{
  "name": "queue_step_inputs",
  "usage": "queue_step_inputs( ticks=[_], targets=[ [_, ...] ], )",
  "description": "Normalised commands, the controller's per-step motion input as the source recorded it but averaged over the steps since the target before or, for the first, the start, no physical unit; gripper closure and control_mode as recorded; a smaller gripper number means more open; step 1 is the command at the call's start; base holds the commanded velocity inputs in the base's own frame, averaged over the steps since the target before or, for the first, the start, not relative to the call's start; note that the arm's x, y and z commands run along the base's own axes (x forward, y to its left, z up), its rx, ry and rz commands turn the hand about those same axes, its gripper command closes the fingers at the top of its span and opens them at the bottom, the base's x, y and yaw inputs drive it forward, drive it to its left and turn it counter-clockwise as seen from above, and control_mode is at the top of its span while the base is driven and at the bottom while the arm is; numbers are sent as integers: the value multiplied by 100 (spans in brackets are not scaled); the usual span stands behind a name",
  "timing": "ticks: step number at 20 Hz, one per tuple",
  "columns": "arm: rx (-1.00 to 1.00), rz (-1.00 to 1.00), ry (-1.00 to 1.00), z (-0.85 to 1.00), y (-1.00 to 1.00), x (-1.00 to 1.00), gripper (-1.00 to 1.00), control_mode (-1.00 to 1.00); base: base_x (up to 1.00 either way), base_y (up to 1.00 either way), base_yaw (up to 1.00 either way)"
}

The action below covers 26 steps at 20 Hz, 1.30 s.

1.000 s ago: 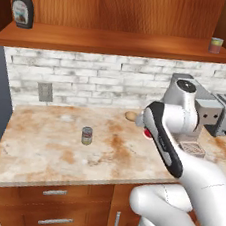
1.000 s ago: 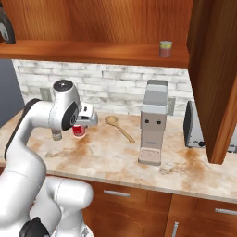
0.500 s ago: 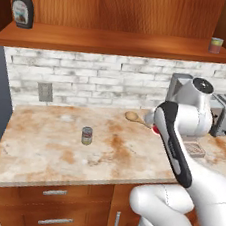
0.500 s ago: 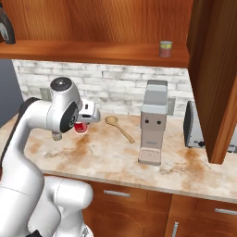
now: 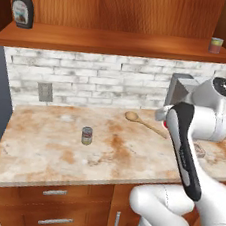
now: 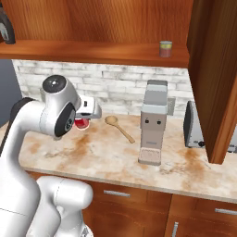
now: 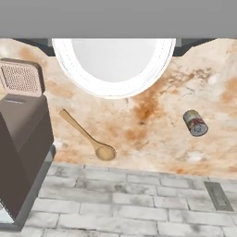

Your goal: Pick the cans from the counter and place them in their designated side in the cabinet.

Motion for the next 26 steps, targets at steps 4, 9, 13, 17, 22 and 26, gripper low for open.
queue_step_inputs(
  ticks=[4,9,13,17,22,26],
  targets=[
    [-3,-1,-15,26,-19,-36,100,-100,0,0,0],
    [-2,-2,-10,23,-20,-36,100,-100,0,0,0],
    [-2,-2,-9,24,-21,-37,100,-100,0,0,0],
    [-2,-2,-7,32,-17,-23,100,-100,0,0,0],
    [-1,-2,-4,37,-15,-13,100,-100,0,0,0],
    [-1,-2,-6,38,-13,-10,100,-100,0,0,0]
  ],
)
